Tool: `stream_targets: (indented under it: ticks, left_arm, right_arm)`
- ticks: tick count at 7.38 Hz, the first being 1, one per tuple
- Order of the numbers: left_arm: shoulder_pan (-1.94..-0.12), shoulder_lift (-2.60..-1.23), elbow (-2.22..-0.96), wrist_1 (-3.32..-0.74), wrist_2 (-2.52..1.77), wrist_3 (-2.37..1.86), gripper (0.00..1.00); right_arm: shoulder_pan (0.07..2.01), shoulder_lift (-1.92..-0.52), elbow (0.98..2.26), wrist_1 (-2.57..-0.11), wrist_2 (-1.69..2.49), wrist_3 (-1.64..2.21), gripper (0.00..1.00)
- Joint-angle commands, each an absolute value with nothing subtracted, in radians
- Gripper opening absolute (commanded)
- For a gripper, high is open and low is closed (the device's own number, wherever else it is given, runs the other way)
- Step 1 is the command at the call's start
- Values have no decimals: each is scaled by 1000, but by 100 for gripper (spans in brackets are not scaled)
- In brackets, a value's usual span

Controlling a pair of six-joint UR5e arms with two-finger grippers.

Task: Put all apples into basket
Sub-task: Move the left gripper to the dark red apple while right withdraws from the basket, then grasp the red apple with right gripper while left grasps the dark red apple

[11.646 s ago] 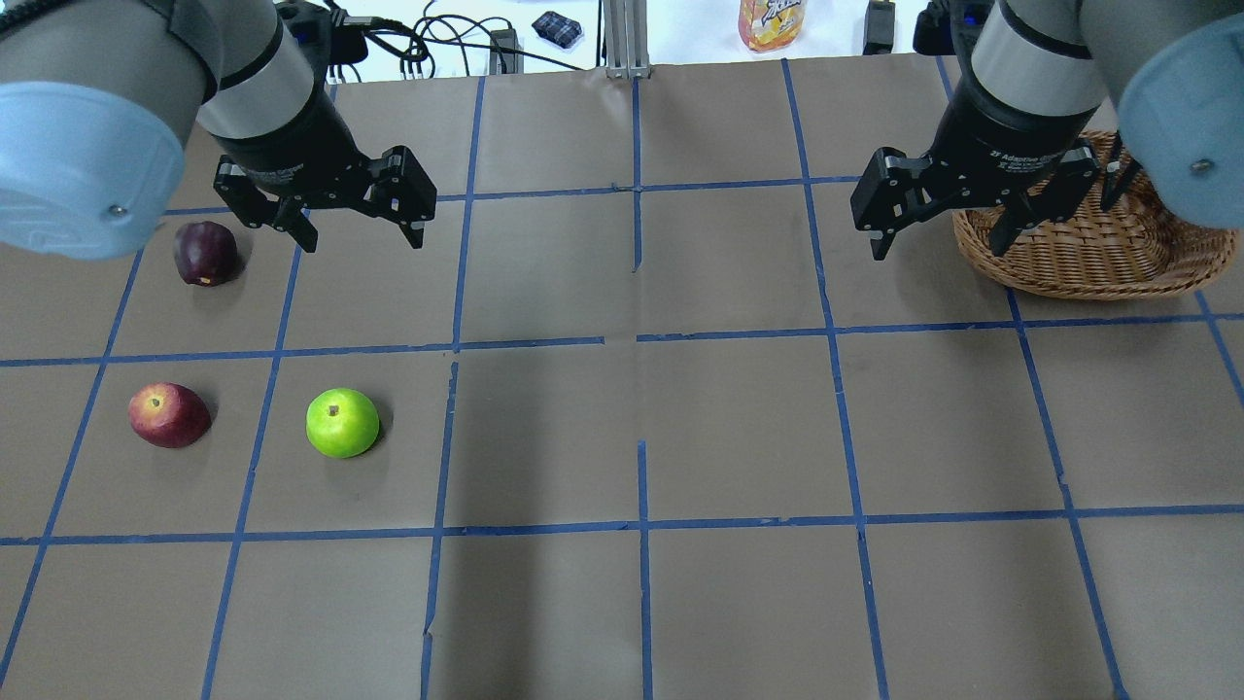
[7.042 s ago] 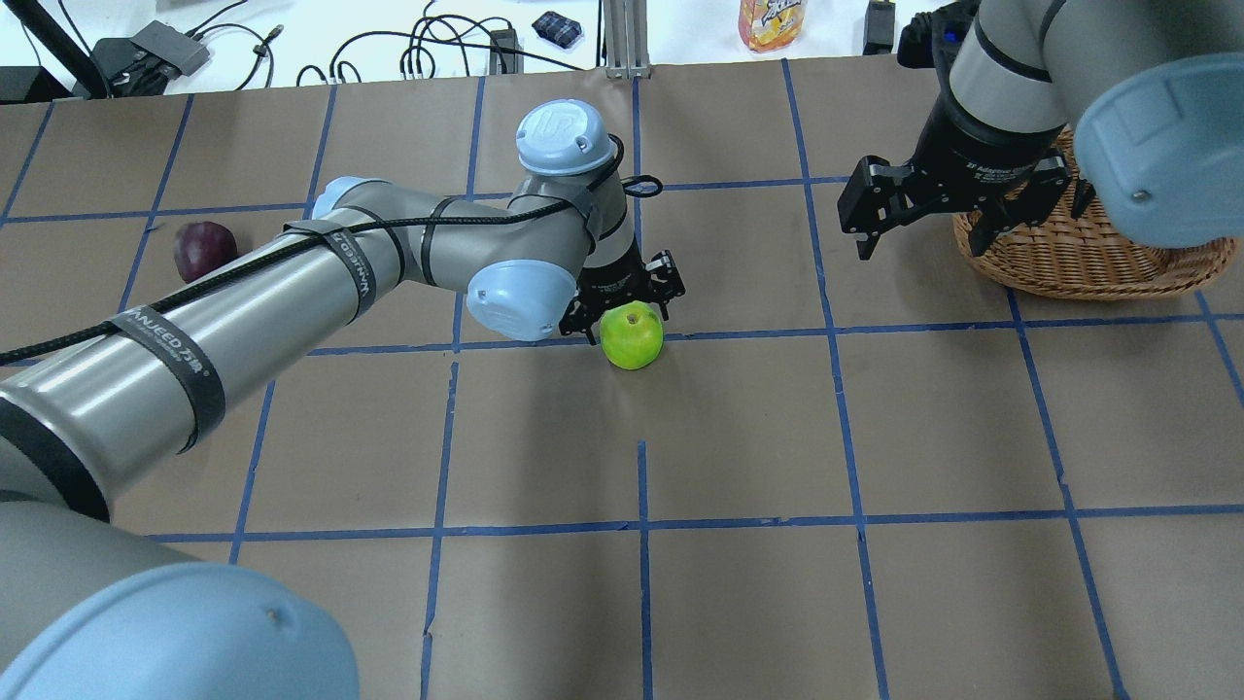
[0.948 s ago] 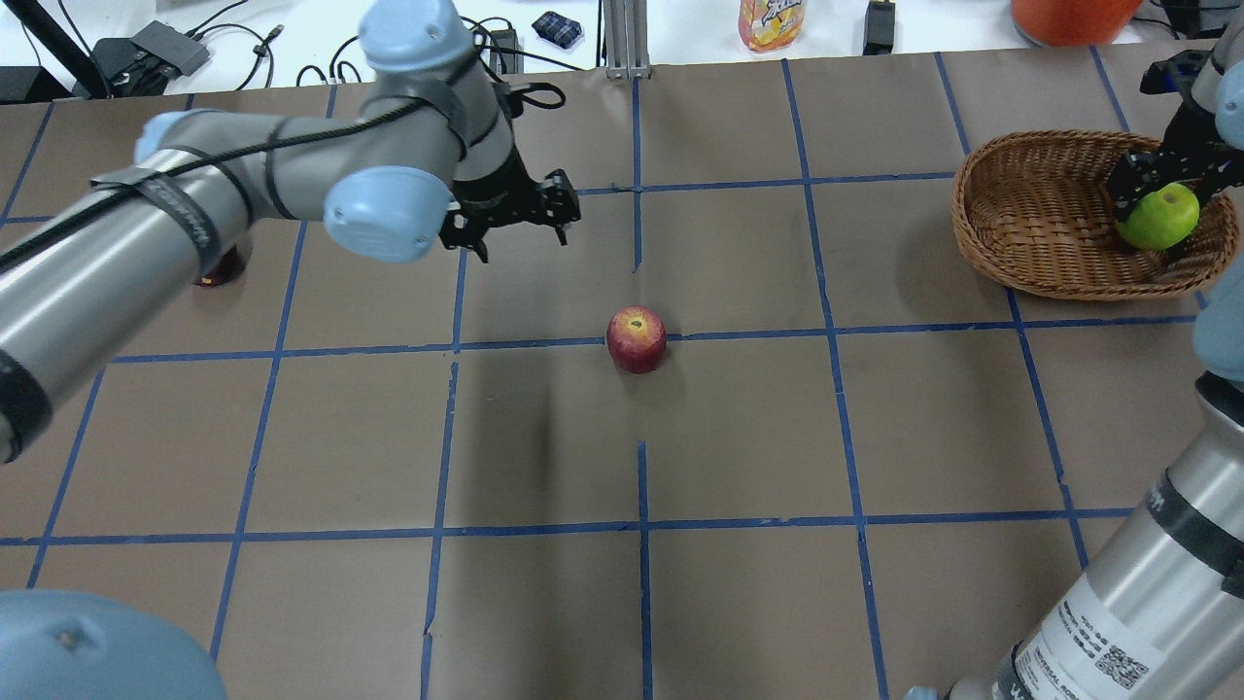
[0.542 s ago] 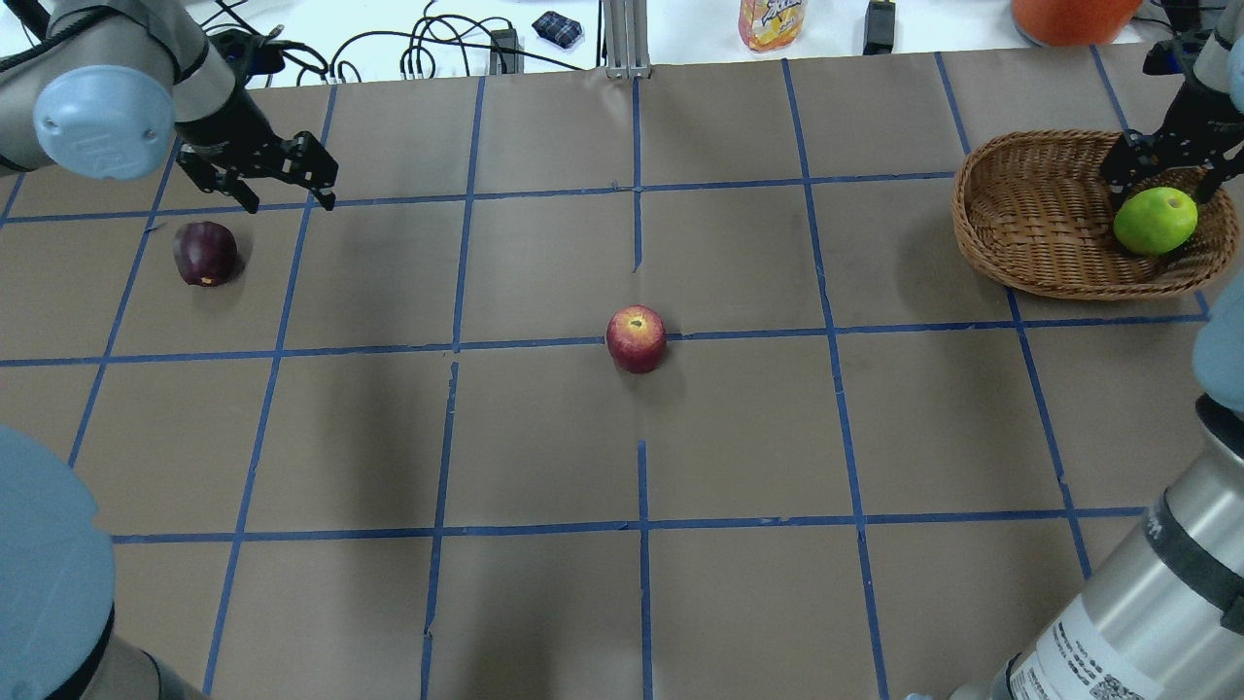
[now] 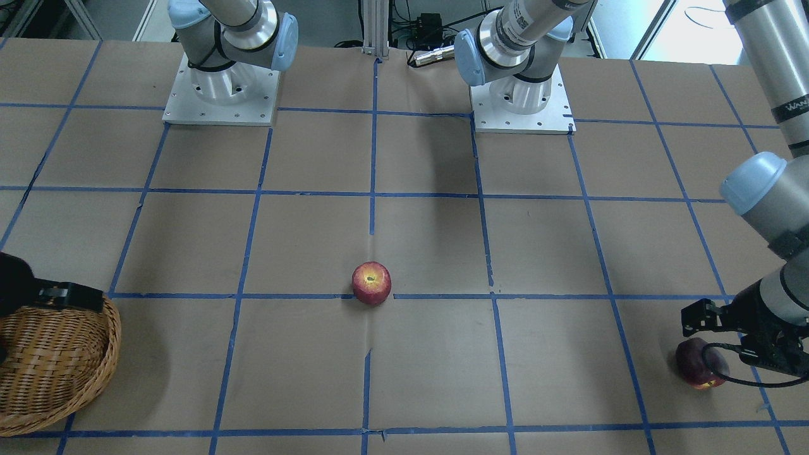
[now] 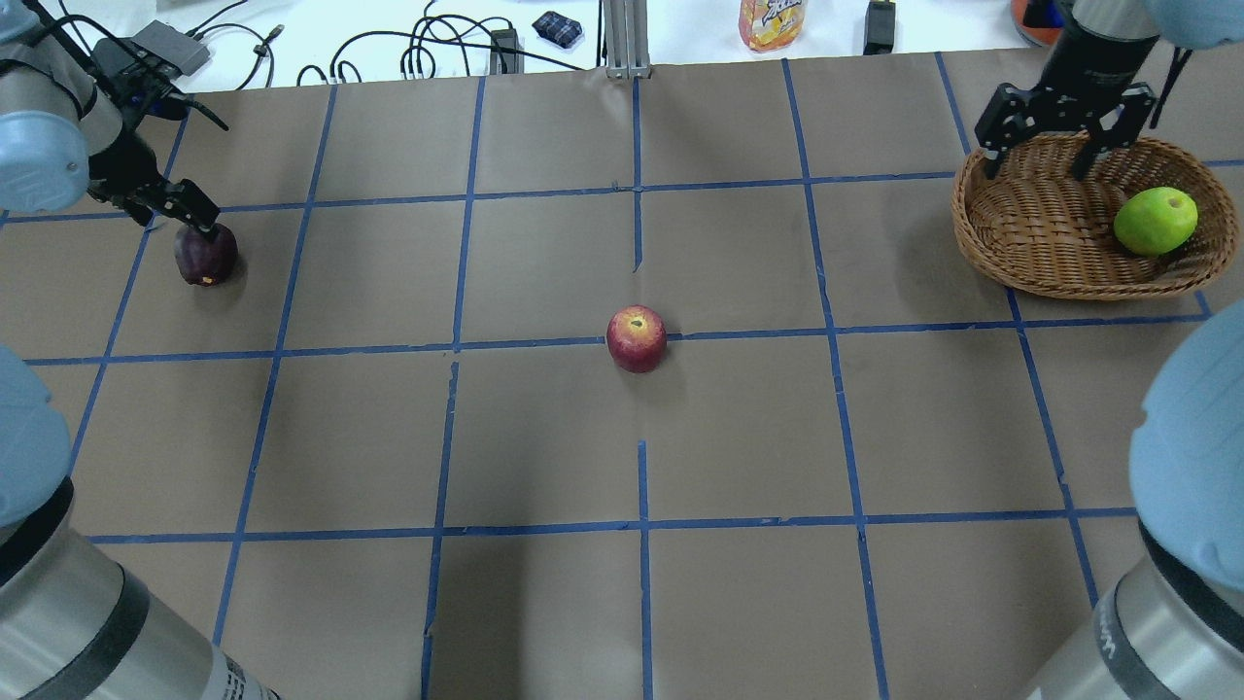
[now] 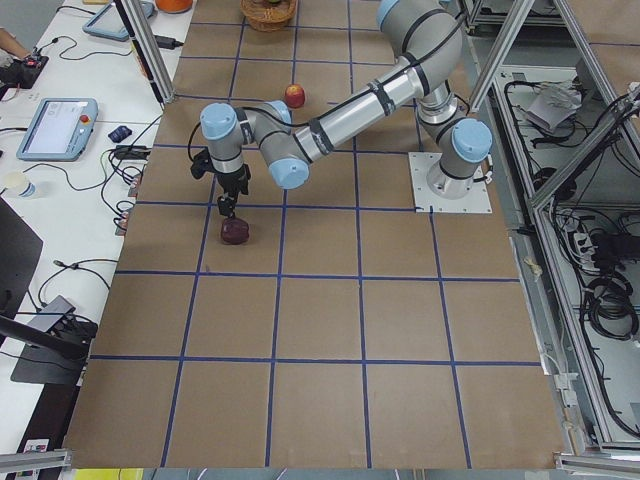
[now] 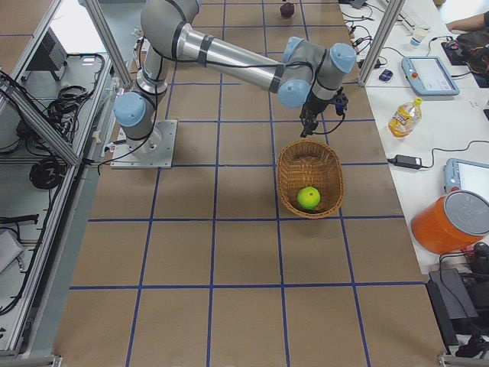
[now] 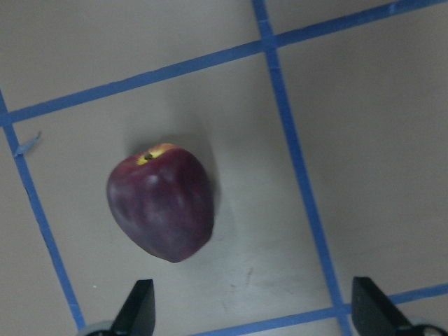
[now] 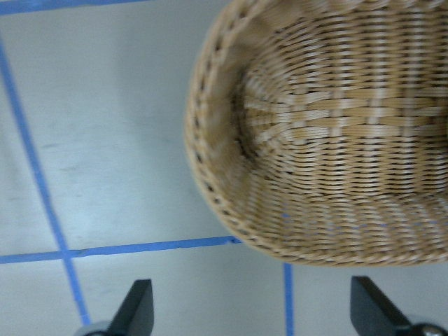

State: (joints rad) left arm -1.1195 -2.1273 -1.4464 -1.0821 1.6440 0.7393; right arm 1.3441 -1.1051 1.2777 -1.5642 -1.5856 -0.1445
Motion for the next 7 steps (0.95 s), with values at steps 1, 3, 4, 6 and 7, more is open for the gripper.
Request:
stream_targets:
  ticks: [1,3,4,6,7]
  left_arm:
    - [-1104,-2207,-1445,-1025,1643,747,100]
    - [-1104,-2262,-1445,-887,1635,747,100]
    - [-1104,-2269,-1447,-881,1634,747,100]
    - [-1103,-2269,-1445,-880,1605,747,68]
    - [-1104,-2241,-1447,-905,1592,747,54]
  right_arm:
    - [1556,-1117,1281,-1549,-1549,88,100]
    - [1713,-1086,1295,-1575,-1546,251,100]
    - [1761,-1072,1325,-1638,-1546,291,100]
    - [1860,-1057,1399,-1783,-1537,414,100]
    - [1897,-1039,1425,-1845,-1529,461,100]
